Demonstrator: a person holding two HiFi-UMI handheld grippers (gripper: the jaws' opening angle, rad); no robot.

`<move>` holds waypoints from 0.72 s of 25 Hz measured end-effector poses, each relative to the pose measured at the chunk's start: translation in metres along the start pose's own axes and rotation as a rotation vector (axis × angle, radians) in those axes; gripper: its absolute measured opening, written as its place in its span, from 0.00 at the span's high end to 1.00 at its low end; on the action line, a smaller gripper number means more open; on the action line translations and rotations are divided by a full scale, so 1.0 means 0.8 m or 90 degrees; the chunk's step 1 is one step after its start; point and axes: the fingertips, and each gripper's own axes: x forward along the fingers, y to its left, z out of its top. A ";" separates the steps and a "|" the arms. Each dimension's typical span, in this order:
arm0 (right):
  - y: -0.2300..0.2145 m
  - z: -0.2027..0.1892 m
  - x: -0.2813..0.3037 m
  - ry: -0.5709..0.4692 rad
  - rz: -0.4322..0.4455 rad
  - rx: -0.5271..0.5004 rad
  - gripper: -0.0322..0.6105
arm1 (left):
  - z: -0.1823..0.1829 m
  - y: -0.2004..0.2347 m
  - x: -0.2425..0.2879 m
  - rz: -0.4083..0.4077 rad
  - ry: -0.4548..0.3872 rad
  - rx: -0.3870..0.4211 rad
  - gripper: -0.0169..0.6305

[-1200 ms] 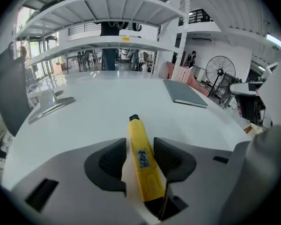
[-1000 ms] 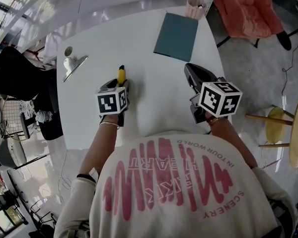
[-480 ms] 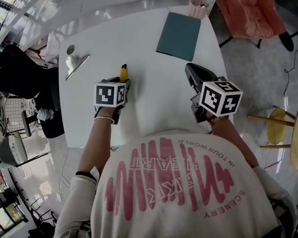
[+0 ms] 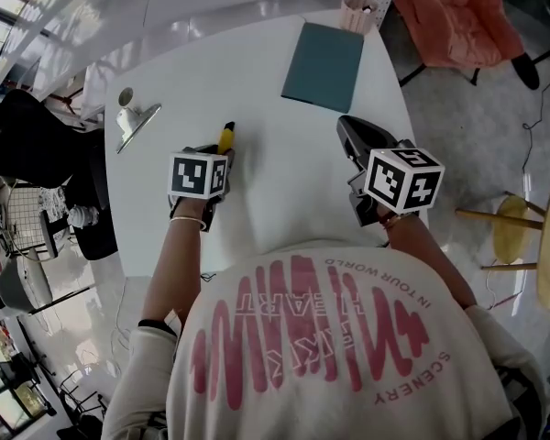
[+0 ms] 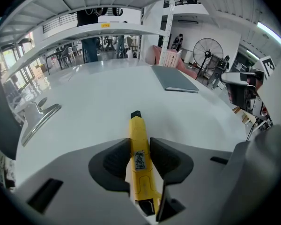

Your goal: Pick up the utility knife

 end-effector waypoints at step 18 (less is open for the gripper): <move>0.007 0.000 -0.003 -0.009 -0.023 0.008 0.93 | 0.009 -0.001 -0.001 -0.036 -0.032 -0.023 0.78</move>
